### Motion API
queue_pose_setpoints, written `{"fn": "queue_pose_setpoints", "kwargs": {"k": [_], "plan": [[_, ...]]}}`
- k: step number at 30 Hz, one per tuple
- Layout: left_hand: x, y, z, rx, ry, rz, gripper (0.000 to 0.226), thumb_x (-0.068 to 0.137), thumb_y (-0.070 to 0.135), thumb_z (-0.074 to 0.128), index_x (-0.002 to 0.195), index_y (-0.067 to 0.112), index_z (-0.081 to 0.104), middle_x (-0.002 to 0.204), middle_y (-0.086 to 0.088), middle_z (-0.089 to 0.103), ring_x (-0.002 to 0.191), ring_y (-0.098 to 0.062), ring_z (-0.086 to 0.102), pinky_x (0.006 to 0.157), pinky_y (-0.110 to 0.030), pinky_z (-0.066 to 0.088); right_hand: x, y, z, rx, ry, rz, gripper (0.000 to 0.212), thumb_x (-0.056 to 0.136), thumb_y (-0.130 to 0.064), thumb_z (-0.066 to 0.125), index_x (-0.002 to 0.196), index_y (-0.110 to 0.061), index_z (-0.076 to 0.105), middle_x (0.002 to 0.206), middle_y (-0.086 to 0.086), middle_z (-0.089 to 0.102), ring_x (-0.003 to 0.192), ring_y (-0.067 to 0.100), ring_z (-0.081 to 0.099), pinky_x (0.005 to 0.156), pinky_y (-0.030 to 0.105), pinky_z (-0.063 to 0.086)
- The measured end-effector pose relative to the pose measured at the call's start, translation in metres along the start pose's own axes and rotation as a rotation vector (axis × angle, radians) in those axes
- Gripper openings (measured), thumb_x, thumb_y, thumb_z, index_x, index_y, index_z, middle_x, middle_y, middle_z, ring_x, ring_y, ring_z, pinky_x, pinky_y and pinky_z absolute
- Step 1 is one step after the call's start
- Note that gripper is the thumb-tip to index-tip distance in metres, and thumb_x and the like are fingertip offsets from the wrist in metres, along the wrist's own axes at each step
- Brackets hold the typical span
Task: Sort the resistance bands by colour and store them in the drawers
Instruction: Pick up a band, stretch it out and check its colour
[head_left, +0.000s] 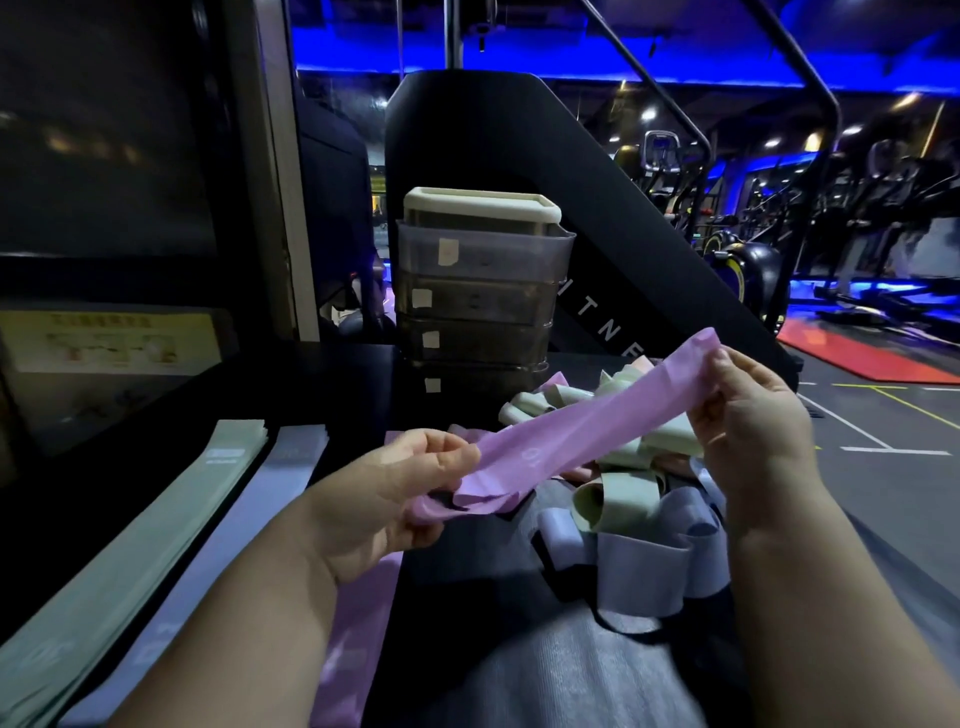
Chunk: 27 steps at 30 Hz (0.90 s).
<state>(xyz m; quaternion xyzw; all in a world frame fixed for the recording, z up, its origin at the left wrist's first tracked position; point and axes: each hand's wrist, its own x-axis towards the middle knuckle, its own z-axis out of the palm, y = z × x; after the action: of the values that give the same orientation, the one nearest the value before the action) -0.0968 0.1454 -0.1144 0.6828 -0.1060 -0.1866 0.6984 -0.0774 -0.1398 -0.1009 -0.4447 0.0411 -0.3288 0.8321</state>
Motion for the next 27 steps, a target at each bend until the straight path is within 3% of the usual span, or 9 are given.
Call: {"fn": "queue_pose_setpoints", "kwargs": {"k": [4,8,11,15,17,19,24,27], "plan": [[-0.001,-0.002,-0.001,0.109,-0.091,-0.005,0.077,0.039,0.033,0.083,0.112,0.023,0.061,0.099,0.002,0.06,0.078,-0.01,0.057,0.068,-0.024,0.047,0.002,0.0,-0.002,-0.028,0.048,-0.04,0.012,0.097,-0.01,0.056,0.088,-0.014,0.063,0.072,-0.003,0.071,0.071,0.006,0.067,0.071,0.021,0.057],[-0.003,-0.002,-0.001,0.164,-0.094,-0.007,0.073,0.044,0.01,0.083,0.112,0.026,0.062,0.117,-0.005,0.057,0.094,-0.018,0.059,0.083,-0.034,0.05,0.005,0.001,-0.006,-0.045,0.098,-0.046,0.01,0.097,-0.011,0.057,0.089,-0.013,0.063,0.09,0.006,0.068,0.084,0.013,0.066,0.08,0.026,0.057],[-0.003,-0.003,-0.001,0.195,-0.091,0.015,0.067,0.05,0.007,0.077,0.112,0.026,0.061,0.119,-0.003,0.056,0.09,-0.015,0.06,0.079,-0.029,0.051,0.006,0.002,-0.008,-0.062,0.123,-0.055,0.011,0.097,-0.012,0.056,0.088,-0.014,0.062,0.09,0.006,0.066,0.082,0.013,0.064,0.077,0.025,0.057],[0.004,-0.006,-0.001,0.107,0.011,0.051,0.047,0.058,0.007,0.065,0.104,0.014,0.063,0.101,-0.008,0.059,0.069,-0.011,0.053,0.063,-0.025,0.044,0.006,0.0,-0.007,-0.048,0.117,-0.051,0.012,0.098,-0.012,0.054,0.089,-0.014,0.061,0.089,0.007,0.066,0.081,0.013,0.065,0.071,0.024,0.057],[0.008,-0.007,-0.001,0.093,0.1,0.055,0.031,0.068,0.007,0.068,0.098,0.014,0.065,0.088,-0.004,0.06,0.068,-0.012,0.049,0.061,-0.024,0.04,0.005,0.0,-0.006,-0.067,0.118,-0.056,0.014,0.099,-0.012,0.054,0.087,-0.015,0.061,0.087,0.006,0.065,0.077,0.011,0.063,0.067,0.021,0.056],[0.013,-0.009,-0.002,0.089,0.194,0.078,0.011,0.086,0.006,0.062,0.091,0.014,0.067,0.08,-0.001,0.061,0.069,-0.013,0.049,0.063,-0.025,0.042,0.005,0.0,-0.005,-0.135,0.129,-0.074,0.014,0.099,-0.015,0.055,0.087,-0.017,0.061,0.081,0.002,0.061,0.067,0.007,0.057,0.06,0.017,0.051],[0.017,-0.01,-0.003,0.02,0.364,0.142,0.014,0.095,0.016,0.058,0.084,0.015,0.066,0.085,-0.003,0.062,0.081,-0.018,0.054,0.079,-0.035,0.053,0.004,-0.001,-0.004,-0.229,0.152,-0.104,0.015,0.097,-0.018,0.057,0.083,-0.02,0.062,0.068,0.0,0.052,0.053,0.005,0.043,0.054,0.018,0.038],[0.018,-0.009,-0.004,-0.065,0.421,0.198,0.018,0.097,0.017,0.056,0.081,0.015,0.064,0.082,-0.002,0.063,0.082,-0.019,0.055,0.087,-0.043,0.052,0.004,0.0,-0.003,-0.243,0.157,-0.112,0.016,0.097,-0.018,0.057,0.082,-0.02,0.061,0.07,0.0,0.053,0.057,0.006,0.044,0.056,0.019,0.037]]}}
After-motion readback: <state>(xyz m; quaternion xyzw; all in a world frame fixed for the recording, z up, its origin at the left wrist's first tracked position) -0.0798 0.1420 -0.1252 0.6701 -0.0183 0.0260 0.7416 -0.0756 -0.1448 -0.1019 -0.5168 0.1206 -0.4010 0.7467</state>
